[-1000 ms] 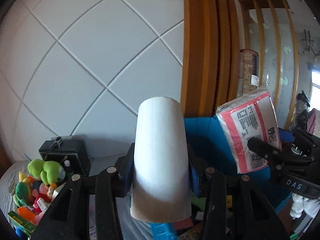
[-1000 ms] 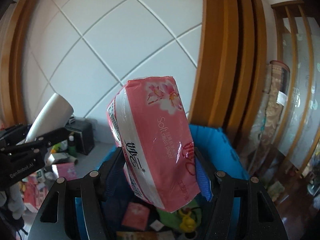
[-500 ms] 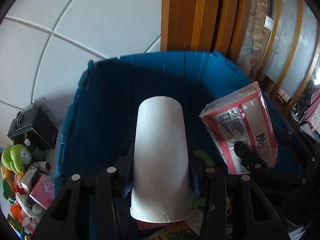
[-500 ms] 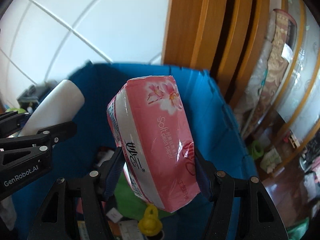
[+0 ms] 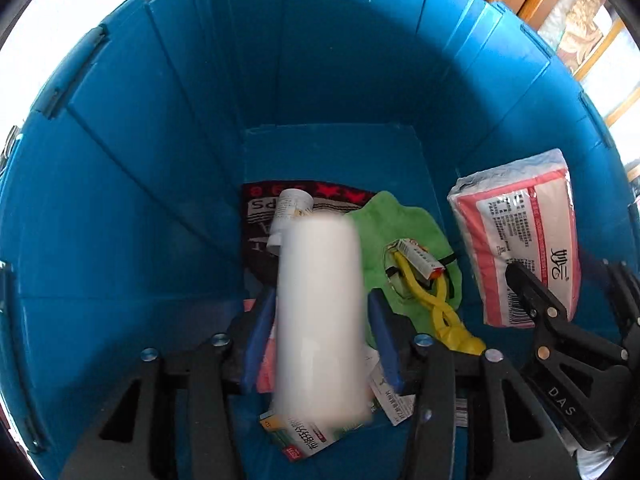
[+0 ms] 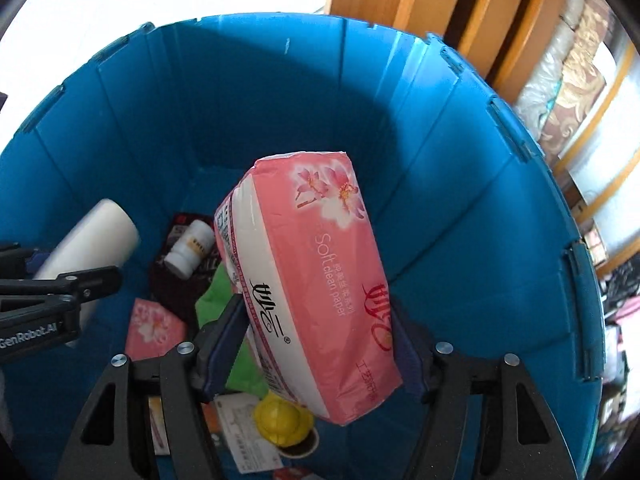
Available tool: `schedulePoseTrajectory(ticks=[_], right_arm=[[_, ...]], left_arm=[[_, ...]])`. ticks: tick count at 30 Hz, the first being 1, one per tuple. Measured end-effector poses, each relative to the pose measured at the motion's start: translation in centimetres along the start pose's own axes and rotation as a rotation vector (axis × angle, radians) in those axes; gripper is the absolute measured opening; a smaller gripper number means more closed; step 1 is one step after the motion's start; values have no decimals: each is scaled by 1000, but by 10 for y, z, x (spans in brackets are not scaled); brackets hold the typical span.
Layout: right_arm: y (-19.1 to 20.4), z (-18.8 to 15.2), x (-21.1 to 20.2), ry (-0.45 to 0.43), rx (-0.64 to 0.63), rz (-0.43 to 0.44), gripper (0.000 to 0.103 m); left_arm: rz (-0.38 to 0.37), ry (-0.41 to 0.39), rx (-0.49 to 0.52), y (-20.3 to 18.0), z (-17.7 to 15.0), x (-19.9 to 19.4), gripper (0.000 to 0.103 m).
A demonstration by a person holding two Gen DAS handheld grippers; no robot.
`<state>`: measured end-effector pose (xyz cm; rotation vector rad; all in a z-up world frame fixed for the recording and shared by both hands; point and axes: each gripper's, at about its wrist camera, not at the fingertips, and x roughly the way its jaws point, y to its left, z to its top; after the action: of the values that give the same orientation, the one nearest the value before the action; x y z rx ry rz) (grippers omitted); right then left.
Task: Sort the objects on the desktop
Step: 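Carry paper roll and tissue pack into the crate and open both tools, then withdraw both tools from the crate back toward the pile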
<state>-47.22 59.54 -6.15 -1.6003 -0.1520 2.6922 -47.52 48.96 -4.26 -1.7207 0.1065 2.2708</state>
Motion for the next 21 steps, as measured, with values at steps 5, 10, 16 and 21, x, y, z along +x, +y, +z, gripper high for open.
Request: schedulePoseTrajectory(ticks=[5, 10, 16, 21], right_arm=[[0, -1, 4, 11, -5, -6, 76], [-7, -4, 11, 49, 22, -55, 99], [-6, -7, 16, 75, 11, 24, 103], [-6, -9, 11, 56, 18, 40, 103]], left_arm=[[41, -21, -5, -5, -5, 2, 90], [62, 60, -30, 1, 7, 27, 90], [91, 50, -38, 5, 9, 29, 90], [100, 3, -30, 1, 6, 18, 90]])
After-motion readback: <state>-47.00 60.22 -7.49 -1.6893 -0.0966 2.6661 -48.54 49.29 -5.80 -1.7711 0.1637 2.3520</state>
